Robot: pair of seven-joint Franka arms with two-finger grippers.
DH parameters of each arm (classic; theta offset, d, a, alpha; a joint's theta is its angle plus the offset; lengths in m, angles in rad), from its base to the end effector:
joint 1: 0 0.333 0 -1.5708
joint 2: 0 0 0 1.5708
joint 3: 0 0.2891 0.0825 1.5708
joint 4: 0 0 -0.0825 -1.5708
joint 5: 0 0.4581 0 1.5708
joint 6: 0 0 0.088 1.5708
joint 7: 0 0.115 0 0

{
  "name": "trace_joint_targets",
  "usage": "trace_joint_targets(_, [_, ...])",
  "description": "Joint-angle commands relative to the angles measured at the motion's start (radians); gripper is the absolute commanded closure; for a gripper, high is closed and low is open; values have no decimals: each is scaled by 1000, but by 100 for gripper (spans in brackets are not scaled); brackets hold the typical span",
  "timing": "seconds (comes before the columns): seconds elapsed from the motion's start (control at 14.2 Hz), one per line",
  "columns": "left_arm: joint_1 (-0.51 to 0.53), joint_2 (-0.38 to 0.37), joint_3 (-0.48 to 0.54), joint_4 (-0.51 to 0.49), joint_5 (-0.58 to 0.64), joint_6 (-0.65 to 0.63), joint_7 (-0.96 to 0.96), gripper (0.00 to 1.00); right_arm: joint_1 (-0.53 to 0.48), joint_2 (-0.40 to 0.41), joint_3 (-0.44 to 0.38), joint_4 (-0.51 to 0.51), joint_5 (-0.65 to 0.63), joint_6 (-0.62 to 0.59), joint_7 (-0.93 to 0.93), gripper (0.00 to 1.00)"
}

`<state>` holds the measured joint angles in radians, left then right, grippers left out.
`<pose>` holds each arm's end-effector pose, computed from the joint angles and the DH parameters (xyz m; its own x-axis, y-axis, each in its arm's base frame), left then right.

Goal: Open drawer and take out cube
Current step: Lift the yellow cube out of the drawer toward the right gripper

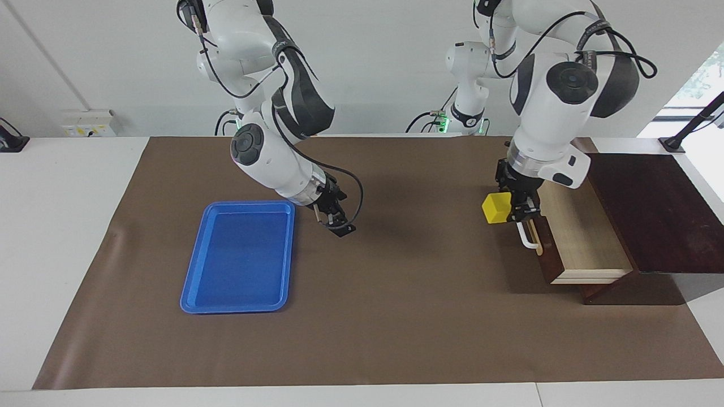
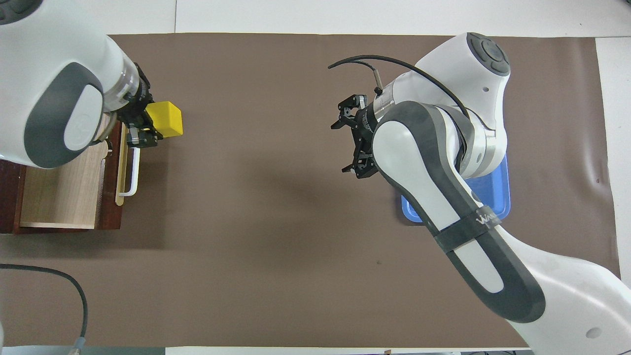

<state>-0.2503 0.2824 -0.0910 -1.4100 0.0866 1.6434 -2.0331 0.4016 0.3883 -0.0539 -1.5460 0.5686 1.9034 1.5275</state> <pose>0.6712 -0.2214 0.4957 -0.1144 0.9905 0.0756 0.9931 0.1160 -0.0159 0.6722 0.2935 0.3772 0.1567 -0.8582 -0.4889 -0.9765 -0.2089 0.0537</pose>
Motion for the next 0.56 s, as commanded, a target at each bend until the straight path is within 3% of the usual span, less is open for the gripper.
trace_joint_targets(0.0, [-79, 14, 16, 31, -50, 1, -114, 100, -9, 1, 2, 3, 5, -20, -13, 1])
trace_joint_targets(0.49, [-200, 17, 17, -35, -47, 116, -246, 100, -6, 0, 2, 4, 7, -20, -12, 1])
